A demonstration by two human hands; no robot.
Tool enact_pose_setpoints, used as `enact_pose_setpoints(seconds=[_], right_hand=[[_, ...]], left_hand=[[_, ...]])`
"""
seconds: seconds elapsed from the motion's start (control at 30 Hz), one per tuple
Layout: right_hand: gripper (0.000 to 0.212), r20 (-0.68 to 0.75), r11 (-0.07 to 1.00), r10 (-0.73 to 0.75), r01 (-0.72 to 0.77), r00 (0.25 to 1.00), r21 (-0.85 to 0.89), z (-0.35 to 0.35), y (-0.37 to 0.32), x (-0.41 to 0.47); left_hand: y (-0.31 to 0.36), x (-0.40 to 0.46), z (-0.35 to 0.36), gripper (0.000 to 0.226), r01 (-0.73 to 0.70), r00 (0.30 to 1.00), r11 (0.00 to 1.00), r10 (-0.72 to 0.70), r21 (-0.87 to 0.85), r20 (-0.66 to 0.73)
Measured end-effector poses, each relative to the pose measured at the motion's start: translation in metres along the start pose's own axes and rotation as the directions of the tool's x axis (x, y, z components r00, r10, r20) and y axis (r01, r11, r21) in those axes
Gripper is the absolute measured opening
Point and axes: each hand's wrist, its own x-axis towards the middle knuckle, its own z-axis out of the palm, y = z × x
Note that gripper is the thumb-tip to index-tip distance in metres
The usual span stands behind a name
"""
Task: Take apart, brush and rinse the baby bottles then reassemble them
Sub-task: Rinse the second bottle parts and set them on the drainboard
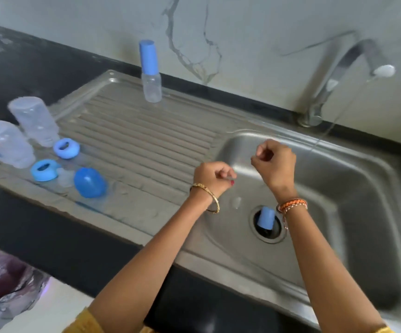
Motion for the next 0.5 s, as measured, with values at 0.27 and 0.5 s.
enact_pose_setpoints(seconds=[0.27,0.5], right_hand=[[0.054,0.653,0.942,0.306,-0.119,0.693,-0.315,-0.005,0.129,-0.012],[0.059,0.560,0.898,0.402,-0.191,0.724,-0.397,0.016,0.182,-0.008]], left_hand=[[-0.021,0.007,0.087,0.030,0.244,0.947,0.949,-0.277,0.197,0.162],[-0.037,0.019,0.108,0.030,0.283,0.910,0.874,-0.375,0.394,0.179]])
